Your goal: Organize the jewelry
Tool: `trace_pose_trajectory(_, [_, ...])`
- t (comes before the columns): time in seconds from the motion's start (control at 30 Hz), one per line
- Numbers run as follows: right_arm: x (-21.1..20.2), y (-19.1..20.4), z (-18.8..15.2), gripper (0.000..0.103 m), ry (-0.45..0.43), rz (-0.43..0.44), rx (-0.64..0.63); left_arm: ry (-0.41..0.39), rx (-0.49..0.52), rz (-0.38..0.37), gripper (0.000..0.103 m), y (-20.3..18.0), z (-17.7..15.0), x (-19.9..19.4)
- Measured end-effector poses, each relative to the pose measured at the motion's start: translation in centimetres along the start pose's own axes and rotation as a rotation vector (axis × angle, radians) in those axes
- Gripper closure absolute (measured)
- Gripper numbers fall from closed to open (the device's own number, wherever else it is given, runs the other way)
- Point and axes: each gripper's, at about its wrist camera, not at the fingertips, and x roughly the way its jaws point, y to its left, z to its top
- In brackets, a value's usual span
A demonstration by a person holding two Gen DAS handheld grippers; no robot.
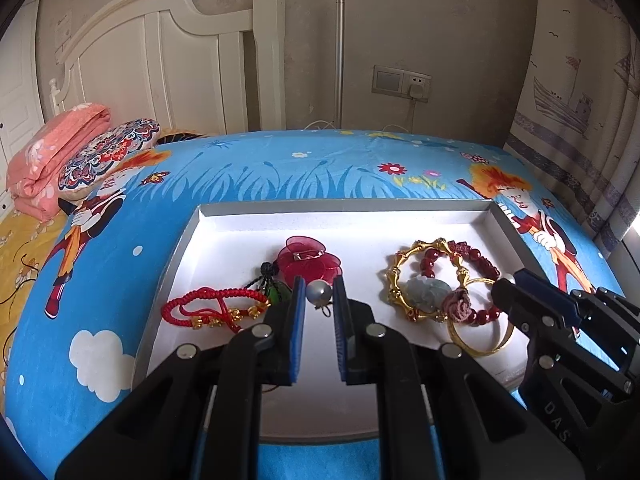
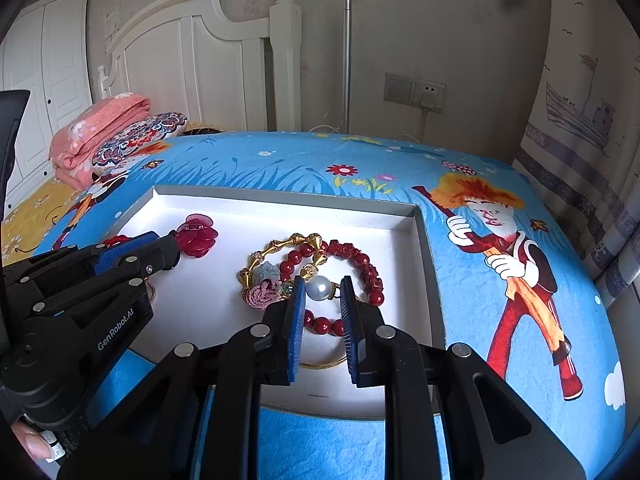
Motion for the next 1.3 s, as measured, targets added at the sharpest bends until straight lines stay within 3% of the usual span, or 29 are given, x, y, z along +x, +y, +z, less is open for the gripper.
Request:
trace_pose_trajectory(0.23, [0.5,-0.1,0.1,0.084,0.017,-0.001,0.013,0.013,-0.021,0.013,0.086,0.4,0.0,0.4])
trace_pose_trajectory(0.3, [0.6,-0.3,0.1,0.083,0.021,0.000,0.022,0.014,-0.024,0.021,0.079,0.5,-0.1,0.4])
trace_pose_trajectory(0.37, [0.6,-0.3,0.0,0.077,0.020,-0.001,0.021,0.009,-0.030,0.023,0.060,0.7,-0.2,0.2])
trace_pose_trajectory(0.43, [0.5,-0.4,0.0,0.070,0.017,0.002,0.025,-0.004,-0.035,0.034,0.055,0.8,-0.2,0.0])
trace_pose_trajectory(0.6, [0.0,-0.4,0.2,0.070,0.007,0.005,0.022,-0.013,-0.046,0.035,0.045,0.9,-0.1,-0.6])
trace_pose_trajectory(0.7, [-0.7,-0.4,0.4,0.069,-0.002,0.011,0.028,-0.039,-0.046,0.048,0.030,0.9,0.1,-1.5])
trace_pose_trajectory(0.77, [-1.4,-0.5,0.5,0.058,-0.017,0.009,0.033,-0.066,-0.054,0.058,0.017,1.1,0.2,-2.4])
trace_pose_trajectory(0.87, [-2.8,-0.6,0.7,0.048,-0.042,0.004,0.030,-0.090,-0.064,0.073,0.010,1.6,0.4,-3.7])
trace_pose_trajectory(0.97, [-4.6,-0.6,0.6,0.034,-0.078,0.001,0.032,-0.115,-0.074,0.078,0.005,2.2,0.3,-5.4])
trace_pose_trajectory(1.07, [-6.4,-0.3,0.2,0.027,-0.108,-0.001,0.020,-0.148,-0.068,0.084,0.005,2.4,-0.1,-7.3])
trace_pose_trajectory(1.3, [-8.7,0.3,-0.6,0.021,-0.109,0.003,0.005,-0.186,-0.025,0.090,0.005,2.3,-1.3,-10.5])
